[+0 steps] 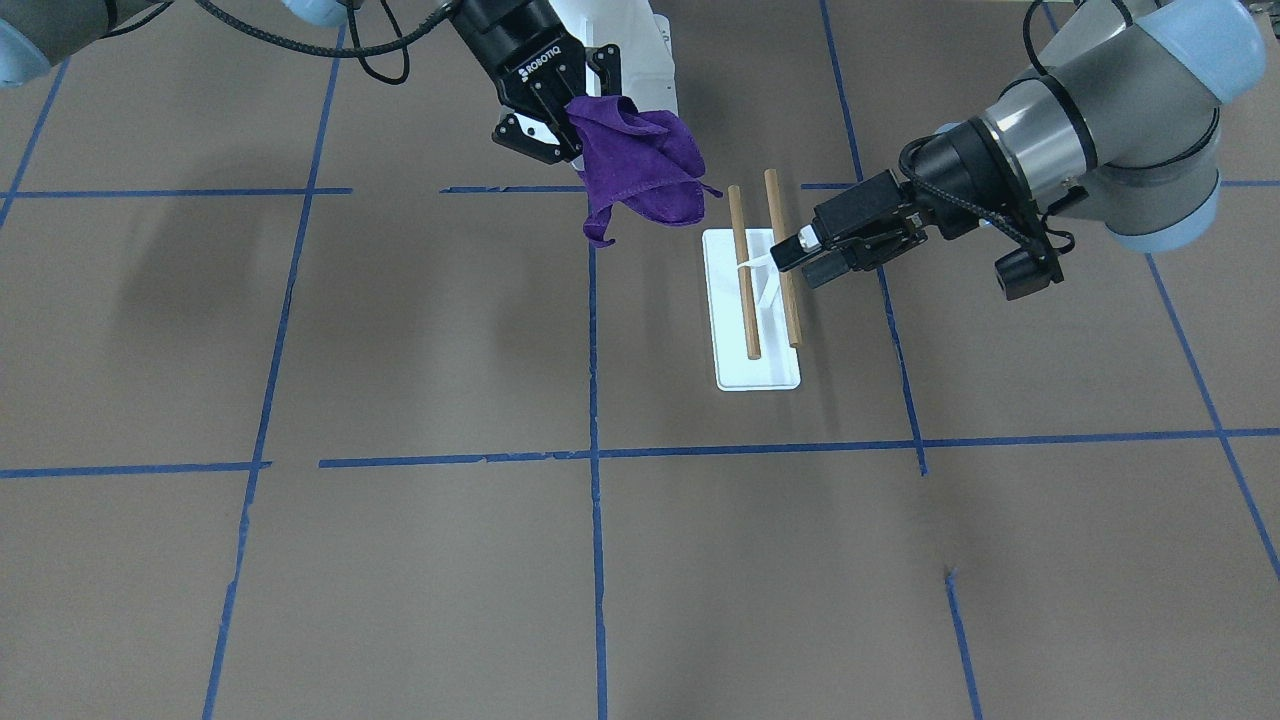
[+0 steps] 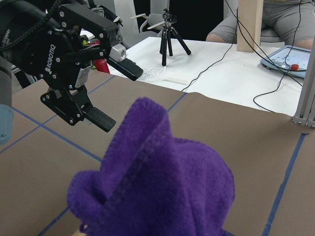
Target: Hang towel on rack
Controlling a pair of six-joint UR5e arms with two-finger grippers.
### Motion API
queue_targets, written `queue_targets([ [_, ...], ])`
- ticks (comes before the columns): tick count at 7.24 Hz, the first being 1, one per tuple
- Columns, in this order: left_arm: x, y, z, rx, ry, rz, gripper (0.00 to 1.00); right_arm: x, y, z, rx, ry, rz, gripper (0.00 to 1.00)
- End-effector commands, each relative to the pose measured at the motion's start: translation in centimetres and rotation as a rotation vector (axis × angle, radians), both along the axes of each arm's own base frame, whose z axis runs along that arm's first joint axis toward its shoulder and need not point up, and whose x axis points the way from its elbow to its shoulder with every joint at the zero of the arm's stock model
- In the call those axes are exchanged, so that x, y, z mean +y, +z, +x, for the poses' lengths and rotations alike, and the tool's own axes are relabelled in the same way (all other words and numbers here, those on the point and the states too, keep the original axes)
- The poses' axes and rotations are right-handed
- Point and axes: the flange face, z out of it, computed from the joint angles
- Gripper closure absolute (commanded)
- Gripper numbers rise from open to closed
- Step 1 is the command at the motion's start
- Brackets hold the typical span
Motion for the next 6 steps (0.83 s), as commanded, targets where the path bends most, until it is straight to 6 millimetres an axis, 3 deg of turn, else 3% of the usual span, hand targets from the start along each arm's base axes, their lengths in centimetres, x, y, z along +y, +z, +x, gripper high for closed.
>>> queue_targets([
  [1, 1.4, -2.9, 2.5, 0.023, 0.078, -0.005, 0.0, 0.3, -0.3, -0.1, -0.007, -0.005, 0.002, 1.0],
  [4, 3.5, -4.8, 3.1, 0.065, 0.119, -0.054, 0.0, 0.5, -1.1, -0.2, -0.023, -0.006, 0.0, 1.0],
  [6, 3.7, -5.6, 3.5, 0.073, 0.129, -0.049, 0.02, 0.6, -1.1, -0.2, -0.028, -0.008, -0.001, 1.0],
])
